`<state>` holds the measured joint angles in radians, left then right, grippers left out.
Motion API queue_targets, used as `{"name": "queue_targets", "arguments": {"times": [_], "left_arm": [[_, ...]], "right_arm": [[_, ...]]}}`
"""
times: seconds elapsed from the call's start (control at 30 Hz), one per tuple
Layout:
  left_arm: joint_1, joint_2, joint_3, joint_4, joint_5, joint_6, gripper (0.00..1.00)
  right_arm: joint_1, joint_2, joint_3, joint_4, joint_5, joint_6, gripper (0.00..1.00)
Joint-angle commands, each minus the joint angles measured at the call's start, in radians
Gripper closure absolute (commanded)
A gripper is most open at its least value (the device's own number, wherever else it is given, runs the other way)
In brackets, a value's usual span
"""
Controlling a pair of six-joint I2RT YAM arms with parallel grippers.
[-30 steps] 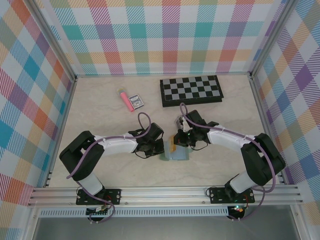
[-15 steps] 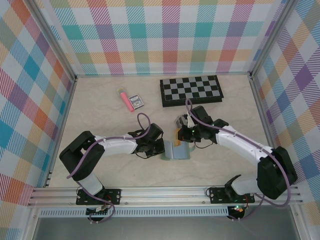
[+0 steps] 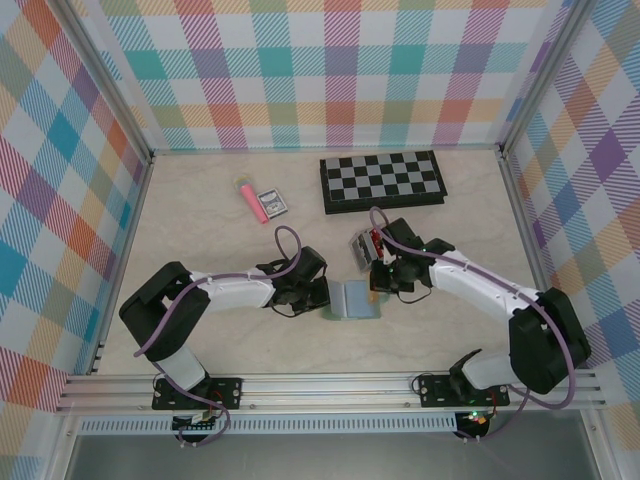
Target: Put the credit cards into the card holder
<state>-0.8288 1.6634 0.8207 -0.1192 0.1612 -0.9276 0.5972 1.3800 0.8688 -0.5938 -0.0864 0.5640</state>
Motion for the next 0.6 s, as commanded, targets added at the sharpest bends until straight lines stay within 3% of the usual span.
{"name": "queue_targets", "arguments": {"times": [0.0,0.57], "left_arm": [[0.003,0.045,-0.025,-0.043,-0.01,0.0,1.0],[0.003,0.056,-0.02,-0.047,-0.005,0.003,1.0]], "right_arm": [[-0.002,0.025,-0.017,0.0,0.007,-0.018,0.93],[0.0,0.1,-0.054,0.142,-0.101,0.021,0.93]]}}
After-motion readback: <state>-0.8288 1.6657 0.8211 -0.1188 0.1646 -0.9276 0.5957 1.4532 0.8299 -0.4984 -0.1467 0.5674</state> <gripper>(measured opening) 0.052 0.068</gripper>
